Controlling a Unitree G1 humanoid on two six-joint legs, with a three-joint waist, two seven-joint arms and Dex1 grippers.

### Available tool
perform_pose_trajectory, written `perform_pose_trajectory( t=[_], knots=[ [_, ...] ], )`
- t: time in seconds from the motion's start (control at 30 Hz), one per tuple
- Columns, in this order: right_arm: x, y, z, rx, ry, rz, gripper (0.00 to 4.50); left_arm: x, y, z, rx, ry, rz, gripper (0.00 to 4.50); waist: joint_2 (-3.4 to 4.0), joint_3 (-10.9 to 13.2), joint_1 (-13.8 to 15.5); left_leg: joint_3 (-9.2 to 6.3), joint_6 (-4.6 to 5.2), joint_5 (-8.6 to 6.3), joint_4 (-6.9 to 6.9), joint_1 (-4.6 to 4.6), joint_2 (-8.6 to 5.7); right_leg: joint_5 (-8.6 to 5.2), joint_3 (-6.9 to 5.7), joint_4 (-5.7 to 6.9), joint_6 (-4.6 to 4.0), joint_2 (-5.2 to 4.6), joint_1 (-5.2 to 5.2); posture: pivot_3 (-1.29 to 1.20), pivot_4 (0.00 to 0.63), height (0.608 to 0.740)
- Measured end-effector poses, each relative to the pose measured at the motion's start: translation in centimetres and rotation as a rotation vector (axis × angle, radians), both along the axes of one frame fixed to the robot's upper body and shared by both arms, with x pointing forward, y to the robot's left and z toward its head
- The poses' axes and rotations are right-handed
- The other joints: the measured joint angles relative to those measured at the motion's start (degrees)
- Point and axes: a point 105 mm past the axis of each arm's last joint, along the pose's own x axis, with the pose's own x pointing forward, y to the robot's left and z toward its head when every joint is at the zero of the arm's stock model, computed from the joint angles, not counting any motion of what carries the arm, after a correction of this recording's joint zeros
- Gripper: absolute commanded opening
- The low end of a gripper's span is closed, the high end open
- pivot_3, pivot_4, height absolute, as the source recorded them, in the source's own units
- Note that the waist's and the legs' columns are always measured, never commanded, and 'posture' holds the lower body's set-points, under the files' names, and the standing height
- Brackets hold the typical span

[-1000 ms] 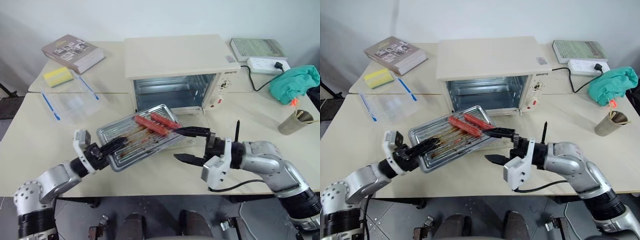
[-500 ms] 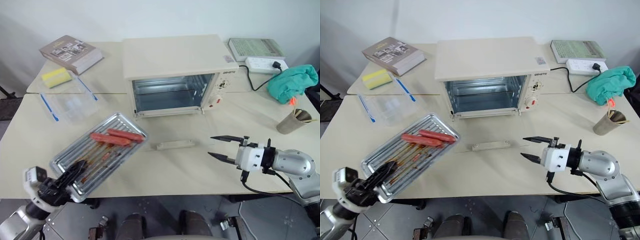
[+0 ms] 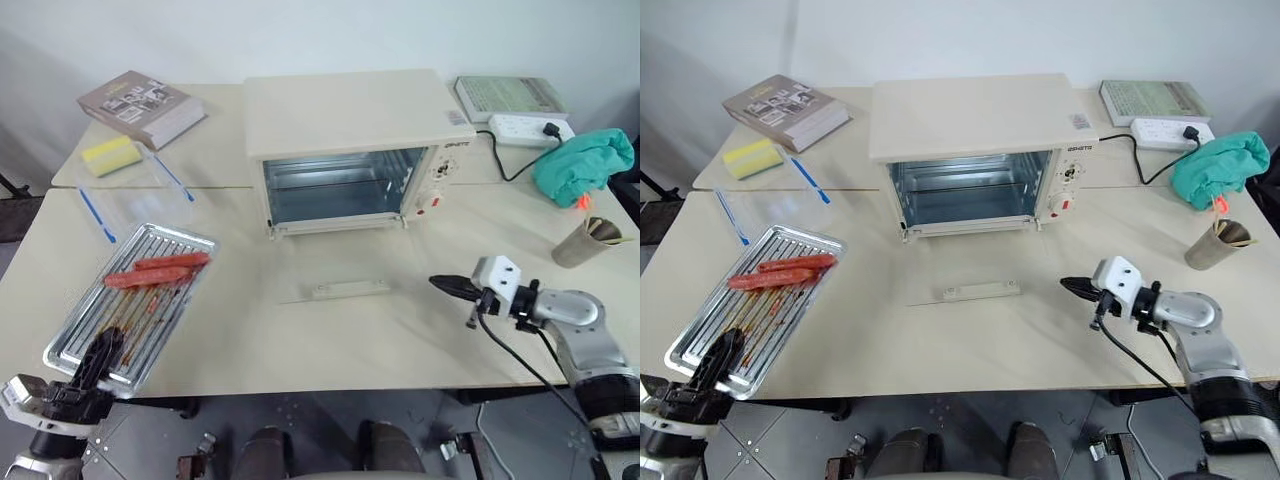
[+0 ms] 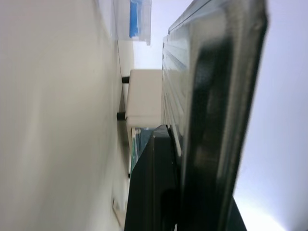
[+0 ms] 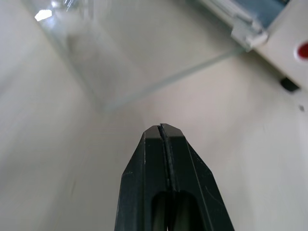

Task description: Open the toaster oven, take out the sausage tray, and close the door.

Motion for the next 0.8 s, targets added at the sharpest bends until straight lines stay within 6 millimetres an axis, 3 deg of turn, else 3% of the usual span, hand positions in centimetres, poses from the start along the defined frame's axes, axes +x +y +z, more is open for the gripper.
perform_pose_trajectory(
  t=[0.23, 0.5, 0.8],
  knots=[
    [0.4, 1.9, 1.8, 0.192, -0.003, 0.061, 0.01, 1.0, 0.0, 0.3, 0.012, 0.012, -0.001, 0.00, 0.01, 0.01, 0.01, 0.02, -0.06, -0.07, -0.01, -0.04, 0.06, 0.00, -0.03, 0.14, 0.01, 0.11, -0.01, 0.00, 0.150, 0.740],
    [-0.4, 2.9, 7.1, 0.346, -0.085, 0.113, 0.01, 1.0, 0.3, 0.8, 0.035, 0.011, -0.028, 0.00, 0.02, 0.01, 0.10, 0.01, -0.08, -0.12, -0.01, -0.04, 0.08, 0.00, -0.02, 0.13, 0.01, 0.13, -0.01, 0.00, 0.150, 0.740],
    [1.3, 4.4, 11.8, 0.513, -0.151, 0.075, 0.01, 1.3, -0.2, 1.5, 0.091, 0.015, -0.136, 0.00, 0.03, 0.02, 0.04, 0.04, -0.13, -0.15, -0.05, -0.07, 0.13, 0.00, 0.03, 0.17, 0.00, 0.18, -0.14, 0.00, 0.150, 0.740]
  ],
)
